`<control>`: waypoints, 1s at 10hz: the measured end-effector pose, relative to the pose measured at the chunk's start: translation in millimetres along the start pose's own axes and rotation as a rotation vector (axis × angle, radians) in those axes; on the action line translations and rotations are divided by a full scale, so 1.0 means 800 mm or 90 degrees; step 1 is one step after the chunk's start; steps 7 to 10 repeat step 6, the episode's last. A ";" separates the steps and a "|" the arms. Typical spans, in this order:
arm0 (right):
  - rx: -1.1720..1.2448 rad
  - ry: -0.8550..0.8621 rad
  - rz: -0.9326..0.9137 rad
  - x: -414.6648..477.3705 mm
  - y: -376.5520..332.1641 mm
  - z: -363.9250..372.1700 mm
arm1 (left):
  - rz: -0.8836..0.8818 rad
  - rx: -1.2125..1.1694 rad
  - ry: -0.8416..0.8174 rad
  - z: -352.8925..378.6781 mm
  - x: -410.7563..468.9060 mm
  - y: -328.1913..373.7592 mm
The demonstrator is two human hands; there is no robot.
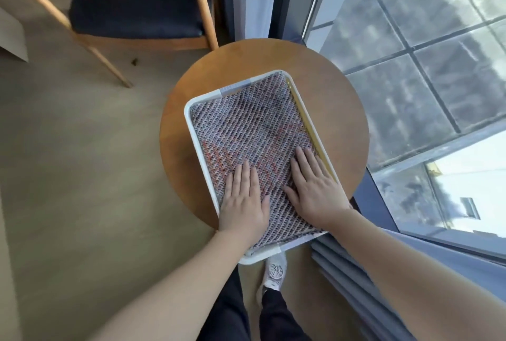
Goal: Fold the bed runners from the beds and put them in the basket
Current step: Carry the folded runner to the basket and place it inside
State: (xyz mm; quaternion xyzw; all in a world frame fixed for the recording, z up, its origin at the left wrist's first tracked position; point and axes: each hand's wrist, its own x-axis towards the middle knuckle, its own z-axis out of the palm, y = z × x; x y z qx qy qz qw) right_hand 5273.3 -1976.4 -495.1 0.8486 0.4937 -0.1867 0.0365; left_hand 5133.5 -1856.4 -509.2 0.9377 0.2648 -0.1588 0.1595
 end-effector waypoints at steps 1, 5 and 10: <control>0.000 -0.006 -0.002 -0.024 0.007 0.007 | -0.009 0.002 0.004 0.003 -0.007 0.004; 0.006 -0.063 -0.018 -0.010 0.007 -0.001 | 0.002 0.010 -0.055 -0.017 -0.016 -0.005; 0.041 -0.092 -0.015 -0.019 0.007 -0.036 | -0.001 -0.032 -0.057 -0.047 -0.024 -0.007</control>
